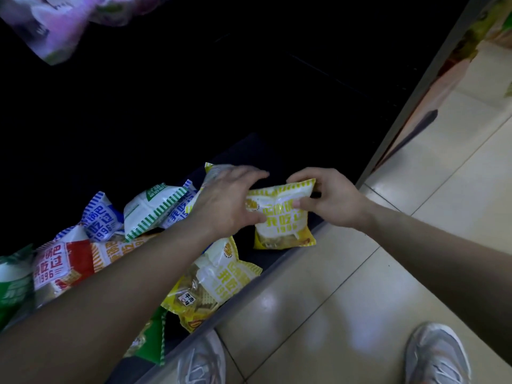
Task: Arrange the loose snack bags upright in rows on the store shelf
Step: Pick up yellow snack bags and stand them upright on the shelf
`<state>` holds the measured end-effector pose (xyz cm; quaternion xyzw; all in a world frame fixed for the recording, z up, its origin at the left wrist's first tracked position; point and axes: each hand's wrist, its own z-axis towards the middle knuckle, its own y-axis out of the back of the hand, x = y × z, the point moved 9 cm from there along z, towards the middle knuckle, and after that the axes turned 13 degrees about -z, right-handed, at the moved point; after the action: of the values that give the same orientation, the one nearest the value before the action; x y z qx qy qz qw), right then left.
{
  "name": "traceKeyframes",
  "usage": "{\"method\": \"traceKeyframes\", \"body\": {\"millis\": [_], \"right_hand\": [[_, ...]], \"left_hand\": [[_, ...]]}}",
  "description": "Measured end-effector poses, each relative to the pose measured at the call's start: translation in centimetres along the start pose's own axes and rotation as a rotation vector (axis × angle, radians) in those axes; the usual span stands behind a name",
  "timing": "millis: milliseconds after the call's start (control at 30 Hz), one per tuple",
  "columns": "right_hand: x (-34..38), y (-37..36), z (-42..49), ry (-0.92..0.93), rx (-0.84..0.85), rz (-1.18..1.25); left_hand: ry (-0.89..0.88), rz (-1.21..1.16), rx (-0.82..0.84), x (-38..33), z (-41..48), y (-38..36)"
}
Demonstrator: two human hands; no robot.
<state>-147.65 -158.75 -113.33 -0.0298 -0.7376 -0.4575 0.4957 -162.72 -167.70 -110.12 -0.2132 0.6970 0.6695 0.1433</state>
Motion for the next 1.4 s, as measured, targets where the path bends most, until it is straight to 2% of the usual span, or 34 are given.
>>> {"method": "traceKeyframes", "body": {"millis": [133,200,333,533,667,933,1033,1100,1200,1300,1400], "right_hand": [[0.1,-1.1,0.2,-0.014,0.008,0.109],[-0.5,-0.5,0.2,-0.041,-0.053,0.039],[-2.1,1.2,0.4,-0.135,-0.162,-0.128],[-1.4,2.3,1.4,-0.069,-0.181,-0.230],[-1.0,1.5,1.8,-0.068,-0.101,-0.262],[-2.1,-2.5,1.2,-0.112,0.086,-0.308],[-2.9,-3.9,0.9,-0.123,0.134,-0.326],[-3.5,-4.5,0.7,-0.138,0.156,-0.341],[-4.6,-5.2,0.8,-0.194,0.192,-0.380],[-4.5,-6.2,1.7,-0.214,0.234,-0.397],[-2.9,-7.3,3.2,-0.213,0.246,-0.354]], "left_hand": [[0.089,-0.077,0.104,0.8,-0.4,-2.3],[0.134,-0.104,0.080,1.2,-0.5,-2.4],[0.199,-0.148,-0.051,1.8,0.4,-0.2],[0.142,-0.199,-0.391,1.6,4.8,9.3],[0.201,-0.126,-0.457,4.0,8.9,11.3],[0.293,-0.115,-0.541,8.9,13.2,7.1],[0.295,-0.079,-0.544,10.5,14.0,6.0],[0.373,-0.056,-0.510,12.2,14.3,5.9],[0.455,0.104,-0.483,13.0,13.9,7.0],[0.362,0.193,-0.503,11.0,12.2,8.1],[0.252,0.162,-0.430,9.3,8.6,8.5]]}}
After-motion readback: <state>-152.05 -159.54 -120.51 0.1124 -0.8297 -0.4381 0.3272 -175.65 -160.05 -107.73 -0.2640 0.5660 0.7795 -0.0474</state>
